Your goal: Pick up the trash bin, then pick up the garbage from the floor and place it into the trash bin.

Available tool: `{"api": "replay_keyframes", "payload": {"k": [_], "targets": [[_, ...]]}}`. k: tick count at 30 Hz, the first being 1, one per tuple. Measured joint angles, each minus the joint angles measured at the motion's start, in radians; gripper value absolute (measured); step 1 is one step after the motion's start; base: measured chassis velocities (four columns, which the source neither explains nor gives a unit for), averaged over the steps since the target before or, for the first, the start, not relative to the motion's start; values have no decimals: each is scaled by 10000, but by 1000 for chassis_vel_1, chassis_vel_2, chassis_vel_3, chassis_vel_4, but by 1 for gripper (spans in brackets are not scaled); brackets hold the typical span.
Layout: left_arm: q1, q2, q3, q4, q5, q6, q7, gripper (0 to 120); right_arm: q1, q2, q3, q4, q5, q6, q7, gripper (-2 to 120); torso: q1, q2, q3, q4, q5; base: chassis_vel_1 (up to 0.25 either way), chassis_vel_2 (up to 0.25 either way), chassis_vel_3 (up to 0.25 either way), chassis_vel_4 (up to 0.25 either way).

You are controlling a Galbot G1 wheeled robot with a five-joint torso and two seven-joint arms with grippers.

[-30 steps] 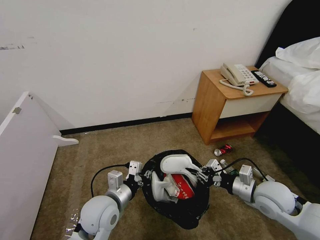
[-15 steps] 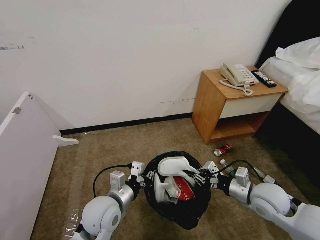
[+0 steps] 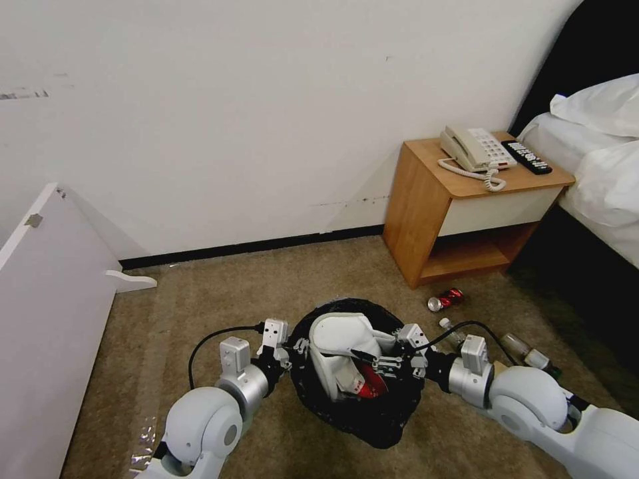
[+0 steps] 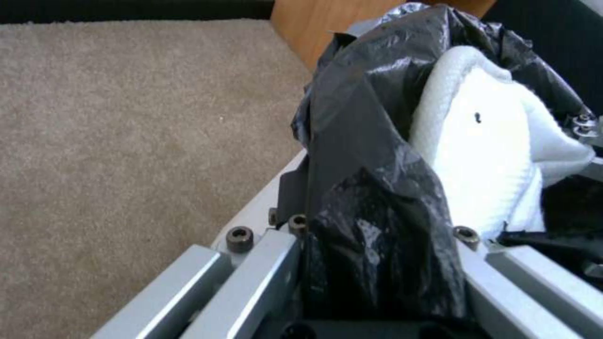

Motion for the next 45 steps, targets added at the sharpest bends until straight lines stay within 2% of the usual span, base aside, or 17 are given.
{"api": "replay_keyframes", "payload": {"k": [16, 24, 45], "targets": [[-40, 72, -93, 109, -138, -19, -28, 4, 187, 145, -105, -71, -287, 48, -17, 78, 0, 0, 0, 0, 0, 0, 0, 0, 0], [-107, 51, -283, 312, -166, -57, -161, 4, -284, -274, 590, 340, -468, 100, -119, 79, 0, 0, 0, 1, -2, 0, 0, 0, 0], [-43, -105, -444, 416, -101, -70, -177, 4, -552, -645, 1101, 1015, -476, 108, -290, 78, 0, 0, 0, -1, 0, 0, 0, 0, 0]]}}
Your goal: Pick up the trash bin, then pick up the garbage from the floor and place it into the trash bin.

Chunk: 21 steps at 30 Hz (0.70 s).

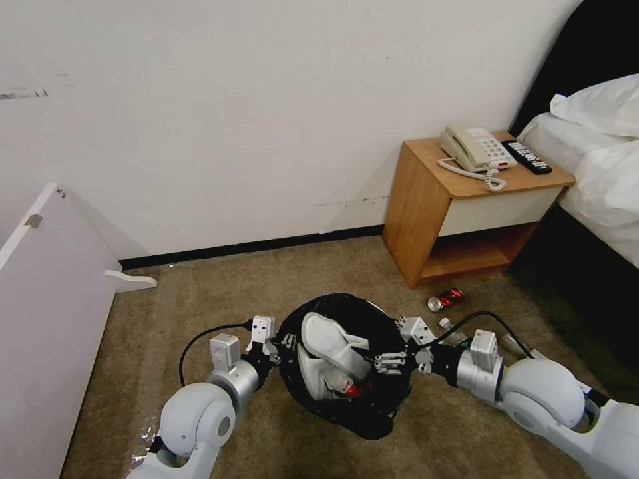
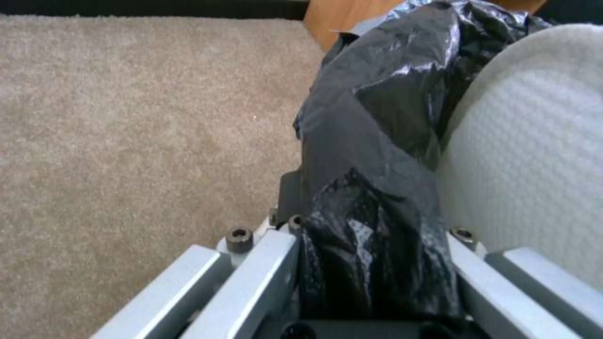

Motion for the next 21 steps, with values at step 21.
{"api": "replay_keyframes", "payload": {"k": [21], "targets": [[128, -47, -95, 231, 179, -35, -111, 4, -294, -312, 1139, 812, 388, 59, -120, 78, 0, 0, 0, 2, 0, 0, 0, 0, 0]]}}
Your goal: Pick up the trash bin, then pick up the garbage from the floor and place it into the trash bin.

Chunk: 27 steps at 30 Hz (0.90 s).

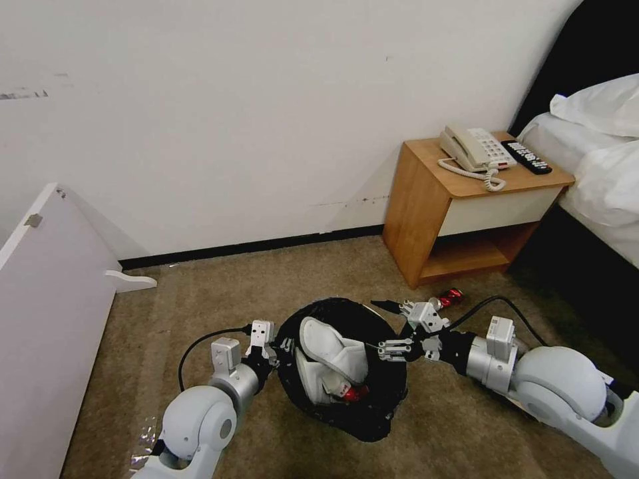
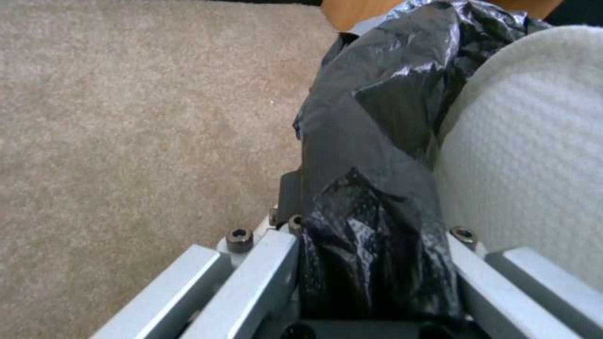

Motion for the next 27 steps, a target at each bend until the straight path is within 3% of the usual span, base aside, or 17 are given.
{"api": "replay_keyframes", "payload": {"k": [7, 15, 18, 21, 22, 24, 26, 27], "targets": [[188, 2, -182, -46, 12, -77, -3, 4, -175, -54, 594, 59, -72, 125, -38, 78, 0, 0, 0, -2, -2, 0, 0, 0, 0], [779, -41, -668, -519, -98, -198, -260, 4, -623, 585, 1761, -214, -343, 348, 20, 78, 0, 0, 0, -3, 0, 0, 0, 0, 0], [933, 41, -760, -685, -279, -201, -683, 4, -898, 938, 2097, -286, -482, 424, 95, 78, 0, 0, 0, -1, -3, 0, 0, 0, 0], [1097, 336, -897, -998, -513, -17, -1772, 4, -1468, 1579, 2644, -372, -746, 557, 221, 78, 0, 1, 0, -2, -2, 0, 0, 0, 0], [1097, 336, -897, -998, -513, -17, -1772, 4, -1468, 1579, 2644, -372, -746, 557, 221, 78, 0, 1, 0, -2, -2, 0, 0, 0, 0], [1185, 718, -1005, -1178, -914, 253, -2557, 4, -1927, 2091, 3092, -442, -1016, 628, 238, 78, 0, 0, 0, 0, -1, 0, 0, 0, 0], [1218, 912, -1053, -1236, -1028, 317, -2733, 4, -2093, 2258, 3264, -454, -1123, 655, 216, 78, 0, 1, 0, 0, -1, 0, 0, 0, 0], [1263, 1239, -1139, -1306, -1177, 366, -2892, 4, -2396, 2558, 3548, -481, -1333, 729, 139, 78, 0, 1, 0, -1, -3, 0, 0, 0, 0]]}}
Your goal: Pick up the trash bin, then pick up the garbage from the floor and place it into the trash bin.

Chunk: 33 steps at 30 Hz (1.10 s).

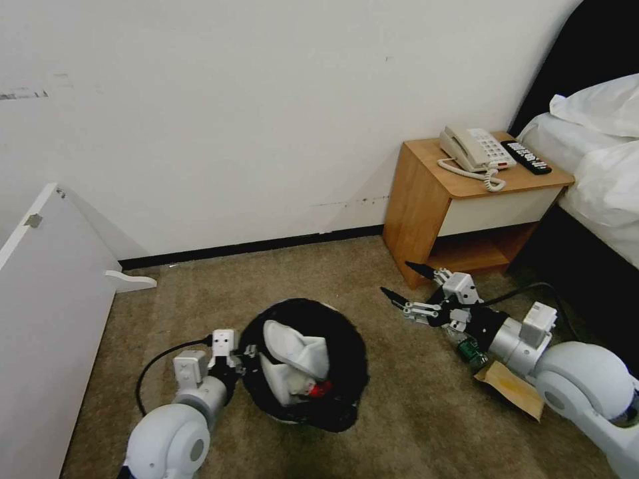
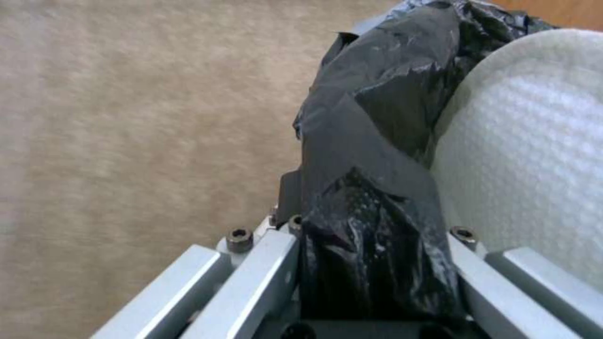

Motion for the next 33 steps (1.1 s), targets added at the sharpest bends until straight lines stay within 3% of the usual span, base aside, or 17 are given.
{"api": "replay_keyframes", "payload": {"k": [4, 10, 21, 31, 33], "targets": [[55, 693, -131, -43, -436, 57, -275, 4, -683, 665, 540, -106, -475, 239, -258, 78, 0, 0, 0, 0, -2, 0, 0, 0, 0], [98, 1188, -179, -19, -833, 58, -452, 4, -1435, 1411, 1101, -403, -923, 593, -496, 78, 0, 0, 0, -2, 0, 0, 0, 0, 0], [273, 1156, -107, 1, -783, -42, -372, 4, -1796, 1656, 1314, -1182, -1584, 293, 102, 78, 0, 0, 1, 0, 3, 0, 0, 0, 0], [222, 815, 3, 18, -493, -239, -16, 4, -1771, 696, 1202, -1945, -2752, -818, 1192, 81, 1, 0, 1, -1, 4, 0, 0, 0, 0], [154, 698, 46, 76, -438, -268, 32, 4, -1693, 372, 1054, -2138, -2925, -1130, 1591, 91, 0, 0, 1, 0, 3, 0, 0, 0, 0]]}}
